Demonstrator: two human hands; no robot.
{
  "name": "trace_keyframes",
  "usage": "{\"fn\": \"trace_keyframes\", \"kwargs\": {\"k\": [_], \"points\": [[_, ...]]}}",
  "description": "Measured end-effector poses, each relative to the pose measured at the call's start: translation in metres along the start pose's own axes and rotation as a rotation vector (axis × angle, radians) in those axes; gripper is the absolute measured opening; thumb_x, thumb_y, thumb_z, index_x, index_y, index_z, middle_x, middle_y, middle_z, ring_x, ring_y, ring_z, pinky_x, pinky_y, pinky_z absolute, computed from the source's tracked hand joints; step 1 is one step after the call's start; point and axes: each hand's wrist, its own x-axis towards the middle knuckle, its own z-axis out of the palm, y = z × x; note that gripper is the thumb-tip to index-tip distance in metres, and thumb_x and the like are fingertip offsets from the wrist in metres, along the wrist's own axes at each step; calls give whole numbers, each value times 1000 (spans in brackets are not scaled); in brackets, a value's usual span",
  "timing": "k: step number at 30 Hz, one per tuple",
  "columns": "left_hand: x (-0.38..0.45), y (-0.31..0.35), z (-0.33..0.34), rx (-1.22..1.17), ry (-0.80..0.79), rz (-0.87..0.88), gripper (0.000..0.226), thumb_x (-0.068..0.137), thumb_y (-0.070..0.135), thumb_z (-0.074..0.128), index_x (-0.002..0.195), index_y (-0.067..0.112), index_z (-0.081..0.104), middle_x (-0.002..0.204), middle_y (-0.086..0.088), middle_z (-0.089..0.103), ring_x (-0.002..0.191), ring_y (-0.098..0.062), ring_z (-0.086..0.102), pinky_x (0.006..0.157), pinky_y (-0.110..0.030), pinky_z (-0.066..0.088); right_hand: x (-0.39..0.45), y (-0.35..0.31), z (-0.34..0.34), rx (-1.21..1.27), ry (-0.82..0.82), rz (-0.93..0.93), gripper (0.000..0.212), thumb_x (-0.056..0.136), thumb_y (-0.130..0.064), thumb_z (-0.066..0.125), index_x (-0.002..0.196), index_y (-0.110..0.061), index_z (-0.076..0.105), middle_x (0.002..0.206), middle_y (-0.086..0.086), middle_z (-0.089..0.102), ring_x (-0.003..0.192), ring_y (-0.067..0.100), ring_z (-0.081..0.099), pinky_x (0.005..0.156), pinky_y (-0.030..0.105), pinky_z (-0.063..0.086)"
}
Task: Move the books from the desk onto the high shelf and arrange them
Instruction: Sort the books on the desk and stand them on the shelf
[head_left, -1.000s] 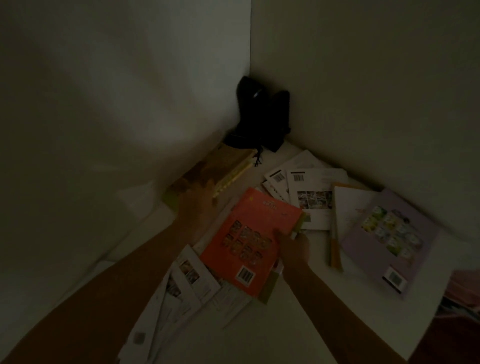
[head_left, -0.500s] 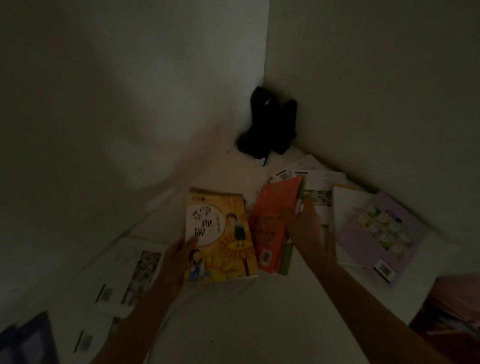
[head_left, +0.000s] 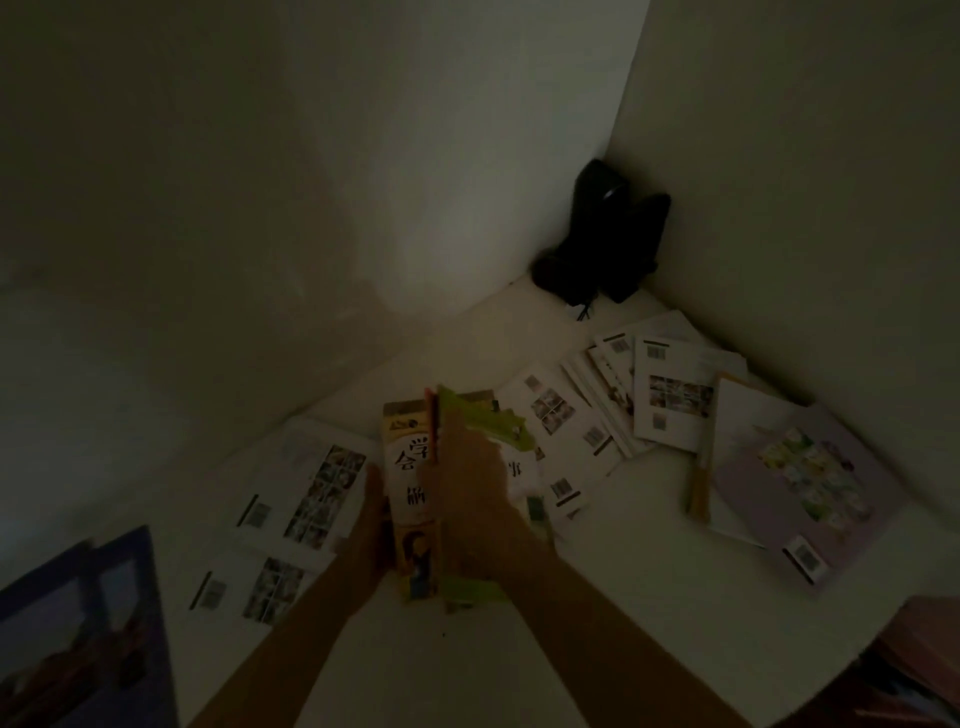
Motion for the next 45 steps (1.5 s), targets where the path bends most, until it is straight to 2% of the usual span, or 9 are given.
{"fn": "trace_keyframes", "kwargs": {"k": [4, 7, 13, 17, 22, 27, 32, 36, 45], "points": [[3, -1, 7, 114, 101, -22, 56, 93, 57, 23, 121, 19, 51, 101, -3, 64, 95, -25, 63, 77, -40, 52, -1, 0, 26, -87, -127, 29, 53, 100, -29, 38, 145, -7, 20, 141, 18, 40, 129, 32, 38, 103, 38, 32], [-3, -3, 6, 187, 156, -30, 74, 71, 72, 53, 116, 13, 59, 113, -9, 61, 109, -33, 59, 94, -48, 48, -2, 15, 19, 118, -162, -1, 37, 101, -28, 35, 124, -2, 48, 126, 19, 53, 102, 23, 52, 89, 28, 43], [-9, -7, 8, 182, 178, 39, 47, 82, 8, 68, 126, 2, 52, 127, -22, 56, 111, -36, 57, 82, -41, 50, -11, 97, -10, 183, 218, 270, 21, 96, -24, 48, 107, -7, 50, 105, 12, 59, 88, 22, 53, 70, 27, 43], [-32, -4, -9, 155, -29, -69, 63, 72, 20, 68, 131, 6, 49, 118, -15, 63, 103, -30, 62, 78, -39, 58, -35, 100, -4, 756, -50, 383, 31, 95, -38, 48, 106, -10, 53, 86, -3, 59, 81, 16, 60, 55, 13, 48], [-67, -9, -34, 216, -266, -215, 47, 83, 34, 64, 124, 14, 53, 119, -14, 65, 105, -30, 64, 84, -43, 55, -76, 101, 25, 1013, -342, 380, 39, 89, -28, 61, 123, -10, 58, 114, 10, 68, 96, 23, 68, 74, 34, 58], [-93, -34, -44, 300, -239, 51, 108, 35, 42, 94, 131, 24, 46, 118, -4, 65, 104, -21, 65, 77, -36, 56, -116, 100, 28, 990, -200, 217, 52, 87, -16, 63, 131, -16, 36, 119, 1, 57, 108, 21, 60, 88, 35, 54], [-145, -16, -20, 278, -68, 482, 89, 38, 60, 86, 117, 35, 53, 116, 4, 65, 101, -13, 66, 78, -33, 57, -136, 60, -14, 995, -178, -67, 42, 87, -13, 62, 121, -27, 42, 124, 2, 59, 106, 22, 64, 87, 44, 55], [-203, 11, 7, 157, 161, 809, 52, 78, 20, 71, 123, 28, 48, 115, 3, 63, 97, -13, 65, 71, -27, 57, -163, 11, -47, 1016, -134, -302, 47, 86, -13, 62, 127, -28, 43, 124, 3, 60, 108, 24, 63, 88, 47, 54], [-380, 62, 33, 58, 344, 1136, 60, 61, 33, 74, 117, 21, 55, 109, -5, 69, 94, -22, 69, 76, -44, 58, -259, -102, -122, 1084, -189, -681, 45, 75, -16, 67, 115, -31, 54, 110, -2, 69, 94, 19, 69, 75, 40, 59]]}}
